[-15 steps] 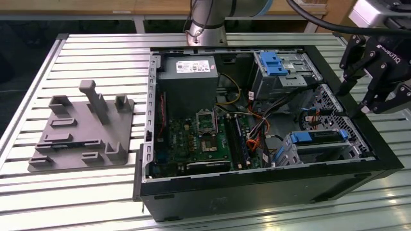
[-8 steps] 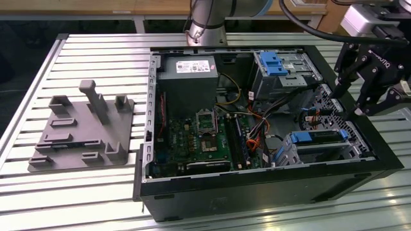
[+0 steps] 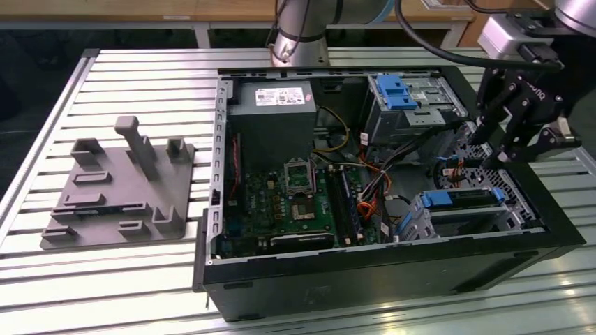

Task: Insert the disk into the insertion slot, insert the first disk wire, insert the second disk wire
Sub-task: 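Insert the first disk wire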

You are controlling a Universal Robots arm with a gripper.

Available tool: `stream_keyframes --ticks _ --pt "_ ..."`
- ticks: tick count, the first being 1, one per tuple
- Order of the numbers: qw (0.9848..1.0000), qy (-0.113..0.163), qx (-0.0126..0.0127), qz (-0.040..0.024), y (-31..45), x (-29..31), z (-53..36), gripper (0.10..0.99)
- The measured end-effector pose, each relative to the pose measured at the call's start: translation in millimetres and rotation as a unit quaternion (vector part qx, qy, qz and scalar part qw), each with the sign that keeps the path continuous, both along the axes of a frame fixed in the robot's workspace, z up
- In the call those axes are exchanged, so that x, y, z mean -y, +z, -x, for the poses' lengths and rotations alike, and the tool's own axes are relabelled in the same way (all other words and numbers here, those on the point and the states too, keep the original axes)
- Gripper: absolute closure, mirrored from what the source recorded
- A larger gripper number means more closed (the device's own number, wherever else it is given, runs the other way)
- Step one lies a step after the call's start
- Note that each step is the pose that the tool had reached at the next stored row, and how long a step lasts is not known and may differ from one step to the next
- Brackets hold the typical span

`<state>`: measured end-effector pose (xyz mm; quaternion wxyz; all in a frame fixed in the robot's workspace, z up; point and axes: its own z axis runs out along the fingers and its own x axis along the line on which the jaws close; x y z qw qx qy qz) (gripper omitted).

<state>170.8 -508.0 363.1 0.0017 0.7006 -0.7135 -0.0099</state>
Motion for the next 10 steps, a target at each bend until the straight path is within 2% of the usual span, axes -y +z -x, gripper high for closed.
stream_keyframes --ticks 1,2,3,6,10 --pt "1.0000 0.000 0.0000 0.0000 -1.8 0.0 -0.5 0.604" --pt "1.0000 -0.001 0.0000 0.0000 -3.6 0.0 -0.8 0.604" --pt "1.0000 -0.001 0.0000 -0.0001 -5.5 -0.1 -1.0 0.671" --pt "1.0000 -0.002 0.0000 0.0000 -9.6 -2.2 -1.1 0.671" --pt "1.0000 -0.003 0.0000 0.0000 -13.1 -10.7 -1.1 0.671"
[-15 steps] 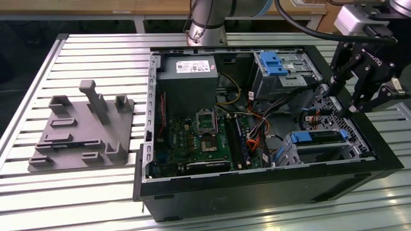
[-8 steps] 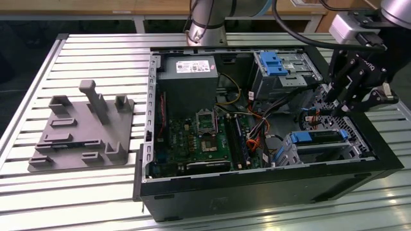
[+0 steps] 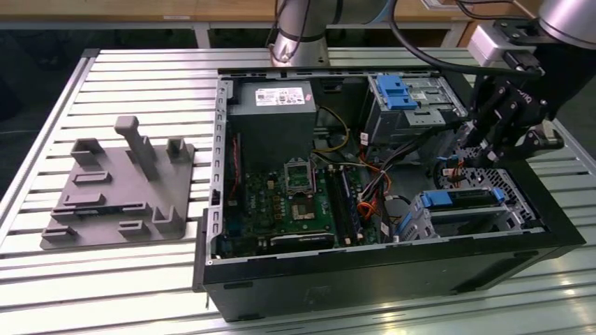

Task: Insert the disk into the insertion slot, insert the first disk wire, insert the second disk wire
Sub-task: 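Insert the first disk wire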

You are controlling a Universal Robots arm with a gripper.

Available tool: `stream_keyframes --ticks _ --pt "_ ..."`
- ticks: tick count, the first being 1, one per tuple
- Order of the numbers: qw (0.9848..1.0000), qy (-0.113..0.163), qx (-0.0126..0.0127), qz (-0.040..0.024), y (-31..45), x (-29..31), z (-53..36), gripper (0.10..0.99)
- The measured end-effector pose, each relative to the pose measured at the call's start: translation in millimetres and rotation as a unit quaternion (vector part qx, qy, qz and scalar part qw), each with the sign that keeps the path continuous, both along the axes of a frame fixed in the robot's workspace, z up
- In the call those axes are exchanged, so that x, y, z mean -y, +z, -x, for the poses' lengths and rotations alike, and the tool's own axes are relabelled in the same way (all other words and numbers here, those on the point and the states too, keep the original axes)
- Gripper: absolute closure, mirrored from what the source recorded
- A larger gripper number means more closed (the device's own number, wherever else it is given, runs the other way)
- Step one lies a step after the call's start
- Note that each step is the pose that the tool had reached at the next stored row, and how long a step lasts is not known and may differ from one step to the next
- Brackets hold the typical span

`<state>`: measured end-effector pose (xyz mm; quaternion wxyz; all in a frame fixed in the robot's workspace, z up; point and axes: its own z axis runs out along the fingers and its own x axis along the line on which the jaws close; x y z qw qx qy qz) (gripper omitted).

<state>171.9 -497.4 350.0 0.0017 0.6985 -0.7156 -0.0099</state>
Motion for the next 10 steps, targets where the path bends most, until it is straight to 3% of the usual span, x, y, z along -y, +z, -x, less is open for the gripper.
stream_keyframes --ticks 3,7,8,10 --pt "1.0000 -0.001 0.0000 -0.0001 -3.8 -3.9 0.0 0.671" --pt "1.0000 -0.002 0.0000 0.0004 -4.3 -4.2 -0.1 0.686" --pt "1.0000 -0.003 0.0000 0.0008 -4.4 -4.2 0.0 0.757" --pt "1.0000 -0.004 0.0000 0.0014 -4.4 -4.2 -0.1 0.757"
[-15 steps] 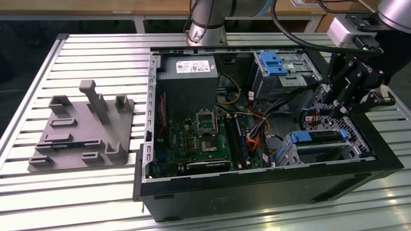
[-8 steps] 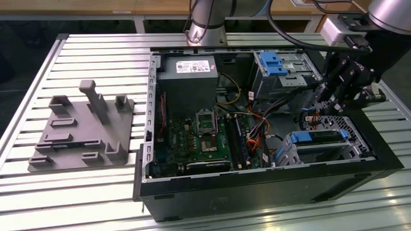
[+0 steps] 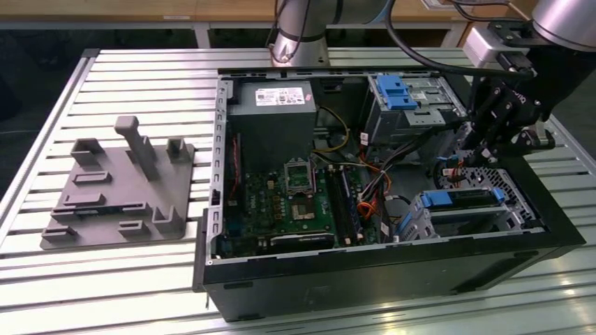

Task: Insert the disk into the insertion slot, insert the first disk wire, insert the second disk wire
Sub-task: 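Insert the first disk wire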

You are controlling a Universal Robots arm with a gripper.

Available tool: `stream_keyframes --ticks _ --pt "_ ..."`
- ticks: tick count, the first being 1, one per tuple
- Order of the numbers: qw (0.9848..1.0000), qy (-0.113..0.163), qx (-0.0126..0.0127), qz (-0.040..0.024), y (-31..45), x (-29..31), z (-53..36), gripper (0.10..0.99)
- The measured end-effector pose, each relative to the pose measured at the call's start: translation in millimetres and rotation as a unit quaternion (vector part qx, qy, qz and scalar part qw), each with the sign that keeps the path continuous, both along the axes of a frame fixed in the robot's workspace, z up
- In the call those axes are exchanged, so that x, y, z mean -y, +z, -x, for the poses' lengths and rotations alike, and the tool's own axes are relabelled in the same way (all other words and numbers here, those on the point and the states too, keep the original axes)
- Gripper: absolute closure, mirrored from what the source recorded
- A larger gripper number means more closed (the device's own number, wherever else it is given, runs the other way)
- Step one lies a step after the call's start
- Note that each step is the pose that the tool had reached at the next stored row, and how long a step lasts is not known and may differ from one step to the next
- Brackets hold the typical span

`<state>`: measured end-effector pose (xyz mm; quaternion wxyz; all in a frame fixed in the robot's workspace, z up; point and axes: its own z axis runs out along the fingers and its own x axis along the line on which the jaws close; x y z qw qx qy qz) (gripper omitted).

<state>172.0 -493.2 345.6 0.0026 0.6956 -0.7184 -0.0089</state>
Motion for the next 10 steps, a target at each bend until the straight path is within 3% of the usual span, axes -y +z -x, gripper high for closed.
stream_keyframes --ticks 2,6,8,10 --pt "1.0000 -0.001 0.0000 0.0029 0.1 -0.1 -0.2 0.757" --pt "0.9998 -0.004 0.0007 0.0183 0.0 0.0 -0.2 0.757" --pt "0.9998 -0.007 0.0053 0.0199 -0.1 -0.3 0.6 0.757" --pt "0.9997 -0.008 0.0117 0.0199 -0.1 -1.4 1.8 0.757"
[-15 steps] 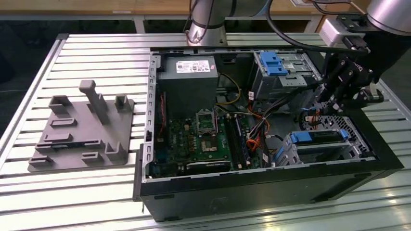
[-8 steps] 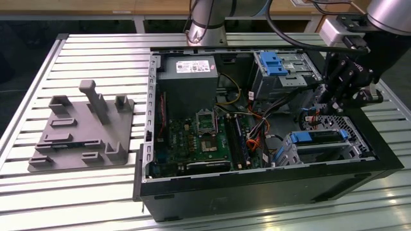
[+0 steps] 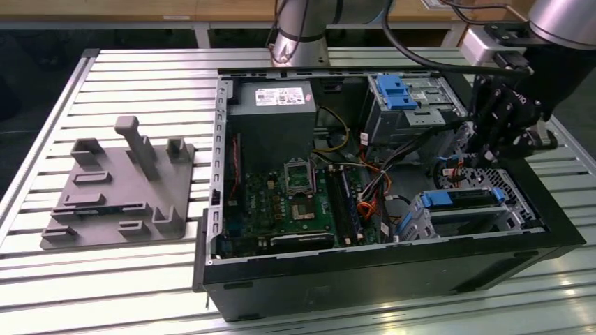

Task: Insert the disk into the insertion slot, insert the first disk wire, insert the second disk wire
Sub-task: 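Insert the first disk wire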

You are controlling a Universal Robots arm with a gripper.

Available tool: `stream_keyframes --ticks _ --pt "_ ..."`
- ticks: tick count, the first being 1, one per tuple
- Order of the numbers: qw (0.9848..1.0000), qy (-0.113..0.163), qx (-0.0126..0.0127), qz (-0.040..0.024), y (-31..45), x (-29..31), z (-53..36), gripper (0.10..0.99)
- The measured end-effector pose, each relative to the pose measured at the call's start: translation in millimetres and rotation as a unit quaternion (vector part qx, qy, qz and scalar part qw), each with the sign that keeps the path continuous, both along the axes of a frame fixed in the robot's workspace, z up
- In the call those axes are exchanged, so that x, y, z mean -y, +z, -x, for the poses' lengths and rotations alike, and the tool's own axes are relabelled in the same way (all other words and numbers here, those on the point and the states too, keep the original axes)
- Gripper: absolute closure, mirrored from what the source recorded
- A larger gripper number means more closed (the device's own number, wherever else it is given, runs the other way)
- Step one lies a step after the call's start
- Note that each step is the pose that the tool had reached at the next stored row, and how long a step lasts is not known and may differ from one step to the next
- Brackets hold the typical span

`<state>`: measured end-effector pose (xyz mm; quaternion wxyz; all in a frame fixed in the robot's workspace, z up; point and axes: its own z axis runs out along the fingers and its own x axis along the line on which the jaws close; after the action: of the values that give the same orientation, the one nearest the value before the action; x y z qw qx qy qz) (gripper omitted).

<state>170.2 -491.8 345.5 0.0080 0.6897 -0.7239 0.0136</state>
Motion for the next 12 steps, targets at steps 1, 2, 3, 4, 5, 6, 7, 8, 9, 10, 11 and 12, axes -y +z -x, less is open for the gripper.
stream_keyframes --ticks 1,2,3,4,5,6,7,8,9,10,11,12 --pt "1.0000 -0.001 0.0031 0.0001 0.0 -0.6 0.9 0.757" --pt "1.0000 -0.001 0.0045 0.0002 -0.3 -1.1 2.1 0.757" --pt "1.0000 -0.002 0.0051 0.0007 -0.5 -1.5 3.5 0.757" --pt "1.0000 -0.004 0.0052 0.0015 -0.7 -1.7 4.3 0.757" --pt "1.0000 -0.005 0.0052 0.0030 -1.1 -1.7 4.5 0.757" --pt "1.0000 -0.005 0.0053 0.0044 -1.4 -1.6 4.6 0.757" --pt "1.0000 -0.006 0.0052 0.0057 -1.6 -1.6 4.6 0.757" --pt "0.9999 -0.006 0.0052 0.0066 -1.9 -1.7 4.6 0.757" --pt "0.9999 -0.006 0.0052 0.0077 -2.2 -1.7 4.6 0.757" --pt "0.9999 -0.006 0.0053 0.0087 -2.4 -1.9 4.6 0.757" --pt "0.9999 -0.006 0.0052 0.0100 -2.4 -2.2 4.5 0.757" --pt "0.9999 -0.006 0.0052 0.0109 -2.7 -2.5 4.4 0.757"
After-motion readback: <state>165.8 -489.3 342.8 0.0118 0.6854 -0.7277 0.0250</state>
